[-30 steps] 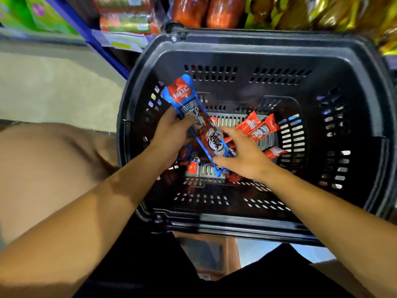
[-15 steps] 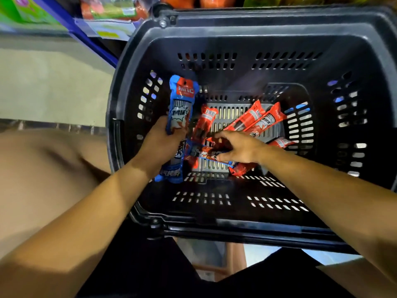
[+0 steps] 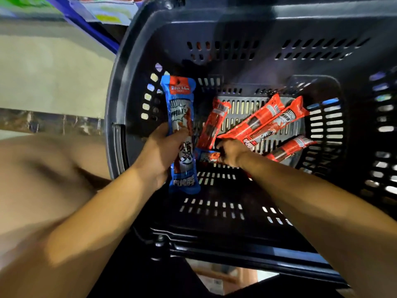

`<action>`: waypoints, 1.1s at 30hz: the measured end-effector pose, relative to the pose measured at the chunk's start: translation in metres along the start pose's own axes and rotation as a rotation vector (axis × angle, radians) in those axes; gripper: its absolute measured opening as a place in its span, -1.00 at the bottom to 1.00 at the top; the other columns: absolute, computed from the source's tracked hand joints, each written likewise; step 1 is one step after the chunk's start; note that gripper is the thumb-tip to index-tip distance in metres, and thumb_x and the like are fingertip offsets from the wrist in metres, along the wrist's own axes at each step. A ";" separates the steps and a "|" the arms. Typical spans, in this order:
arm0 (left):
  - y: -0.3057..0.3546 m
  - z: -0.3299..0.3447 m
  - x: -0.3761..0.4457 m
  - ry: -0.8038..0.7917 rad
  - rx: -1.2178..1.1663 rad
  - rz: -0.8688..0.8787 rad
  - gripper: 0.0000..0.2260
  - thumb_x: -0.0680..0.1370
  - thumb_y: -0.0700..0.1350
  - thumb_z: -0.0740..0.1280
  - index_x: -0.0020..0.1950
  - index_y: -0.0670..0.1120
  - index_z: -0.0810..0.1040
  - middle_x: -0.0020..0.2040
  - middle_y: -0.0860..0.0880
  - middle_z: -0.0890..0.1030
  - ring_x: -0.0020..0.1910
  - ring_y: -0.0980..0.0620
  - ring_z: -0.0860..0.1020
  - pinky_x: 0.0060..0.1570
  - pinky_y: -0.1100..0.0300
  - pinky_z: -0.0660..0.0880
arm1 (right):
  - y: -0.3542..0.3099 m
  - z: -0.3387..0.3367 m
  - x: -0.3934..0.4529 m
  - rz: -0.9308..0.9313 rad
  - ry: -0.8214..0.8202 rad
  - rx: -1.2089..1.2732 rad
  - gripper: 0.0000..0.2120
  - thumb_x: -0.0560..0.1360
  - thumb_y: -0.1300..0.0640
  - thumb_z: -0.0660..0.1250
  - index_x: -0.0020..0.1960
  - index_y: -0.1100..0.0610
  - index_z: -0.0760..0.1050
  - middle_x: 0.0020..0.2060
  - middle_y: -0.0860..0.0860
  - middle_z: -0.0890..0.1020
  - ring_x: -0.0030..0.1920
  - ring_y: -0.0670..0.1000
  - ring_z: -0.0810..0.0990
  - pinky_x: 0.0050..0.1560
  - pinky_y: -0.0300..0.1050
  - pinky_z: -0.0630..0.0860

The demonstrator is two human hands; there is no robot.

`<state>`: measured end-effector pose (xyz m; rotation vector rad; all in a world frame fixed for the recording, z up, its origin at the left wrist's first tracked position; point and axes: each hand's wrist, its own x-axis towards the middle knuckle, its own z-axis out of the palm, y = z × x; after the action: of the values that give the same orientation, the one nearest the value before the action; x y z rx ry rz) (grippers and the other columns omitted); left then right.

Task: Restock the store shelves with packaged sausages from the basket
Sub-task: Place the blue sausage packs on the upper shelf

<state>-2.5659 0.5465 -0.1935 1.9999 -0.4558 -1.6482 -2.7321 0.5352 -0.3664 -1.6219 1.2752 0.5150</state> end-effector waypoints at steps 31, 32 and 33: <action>-0.005 0.034 -0.089 -0.480 -0.091 0.316 -0.70 0.51 -0.43 0.23 0.21 -0.24 0.51 -0.05 -0.16 0.65 -0.09 -0.10 0.64 -0.01 -0.05 0.59 | -0.028 -0.041 -0.244 -0.162 0.740 1.152 -0.65 0.43 0.15 0.44 0.17 -0.05 0.45 -0.02 -0.05 0.70 0.00 -0.03 0.69 0.00 -0.07 0.63; -0.007 0.034 -0.093 -0.498 -0.075 0.323 -0.70 0.50 -0.43 0.25 0.20 -0.23 0.52 -0.02 -0.17 0.67 -0.06 -0.13 0.65 0.00 -0.07 0.60 | -0.029 -0.036 -0.248 -0.172 0.736 1.164 -0.64 0.46 0.15 0.43 0.21 -0.05 0.43 0.02 -0.05 0.69 0.04 -0.03 0.68 0.06 -0.04 0.62; -0.010 0.034 -0.095 -0.509 -0.061 0.324 -0.70 0.49 -0.43 0.28 0.20 -0.23 0.53 0.03 -0.21 0.67 0.00 -0.18 0.66 0.05 -0.11 0.59 | -0.030 -0.031 -0.251 -0.171 0.725 1.169 -0.61 0.48 0.15 0.43 0.26 -0.02 0.41 0.07 -0.04 0.68 0.08 -0.02 0.67 0.12 0.03 0.60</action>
<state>-2.6198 0.6014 -0.1271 1.3565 -0.8479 -1.9145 -2.8030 0.6314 -0.1411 -0.8502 1.4690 -0.8917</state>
